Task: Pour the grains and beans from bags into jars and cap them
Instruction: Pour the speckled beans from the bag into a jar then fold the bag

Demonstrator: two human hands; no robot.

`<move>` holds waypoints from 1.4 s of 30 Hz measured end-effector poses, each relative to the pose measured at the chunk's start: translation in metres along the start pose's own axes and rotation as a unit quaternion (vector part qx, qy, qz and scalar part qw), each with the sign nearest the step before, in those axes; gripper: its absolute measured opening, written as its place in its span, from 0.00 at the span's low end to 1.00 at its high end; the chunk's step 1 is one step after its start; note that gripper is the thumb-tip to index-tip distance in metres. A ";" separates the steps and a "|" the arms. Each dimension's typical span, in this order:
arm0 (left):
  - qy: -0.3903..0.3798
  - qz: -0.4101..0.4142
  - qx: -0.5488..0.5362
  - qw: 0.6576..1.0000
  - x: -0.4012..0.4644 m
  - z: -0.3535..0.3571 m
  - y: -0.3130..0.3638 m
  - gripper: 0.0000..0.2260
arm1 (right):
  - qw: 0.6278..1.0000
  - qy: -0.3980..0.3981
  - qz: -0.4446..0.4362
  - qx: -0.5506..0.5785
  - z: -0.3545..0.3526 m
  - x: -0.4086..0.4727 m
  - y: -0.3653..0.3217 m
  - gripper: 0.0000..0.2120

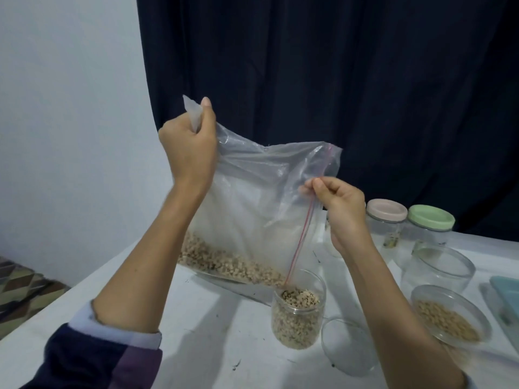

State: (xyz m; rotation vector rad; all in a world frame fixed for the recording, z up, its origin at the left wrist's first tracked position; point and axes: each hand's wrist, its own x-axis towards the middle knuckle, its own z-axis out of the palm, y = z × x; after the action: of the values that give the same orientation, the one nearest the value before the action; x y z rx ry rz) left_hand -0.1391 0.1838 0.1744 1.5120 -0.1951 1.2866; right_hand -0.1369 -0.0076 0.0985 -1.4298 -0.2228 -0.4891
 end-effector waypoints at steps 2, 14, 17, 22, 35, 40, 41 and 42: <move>0.004 0.002 0.000 1.000 0.001 -0.002 0.000 0.27 | 1.000 -0.003 0.003 0.005 0.003 -0.001 0.000 0.10; 0.013 0.038 0.004 0.999 0.006 -0.012 0.004 0.26 | 1.000 -0.003 0.012 0.008 0.016 0.007 -0.003 0.11; 0.014 0.044 0.009 0.999 0.006 -0.012 0.002 0.26 | 1.000 -0.016 0.012 -0.007 0.016 0.007 -0.002 0.11; 0.015 0.043 0.013 0.999 0.006 -0.010 0.000 0.26 | 1.000 -0.024 0.013 -0.009 0.015 0.010 -0.003 0.11; -0.015 0.031 0.036 0.999 0.008 0.002 -0.003 0.26 | 1.000 -0.016 0.008 -0.017 0.005 0.003 -0.006 0.11; -0.020 0.024 0.036 0.999 0.007 0.004 -0.007 0.26 | 1.000 0.000 0.017 -0.006 0.001 0.001 -0.006 0.11; -0.021 0.025 0.035 0.999 0.007 0.004 -0.007 0.26 | 1.000 -0.001 0.020 -0.004 0.001 0.000 -0.005 0.11; -0.023 0.025 0.035 0.999 0.006 0.005 -0.007 0.26 | 1.000 0.005 0.018 -0.003 0.000 0.000 -0.005 0.11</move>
State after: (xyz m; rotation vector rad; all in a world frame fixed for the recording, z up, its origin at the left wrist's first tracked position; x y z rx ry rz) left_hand -0.1290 0.1855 0.1758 1.6050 -0.2210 1.3112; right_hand -0.1392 -0.0078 0.1025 -1.4346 -0.1864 -0.4674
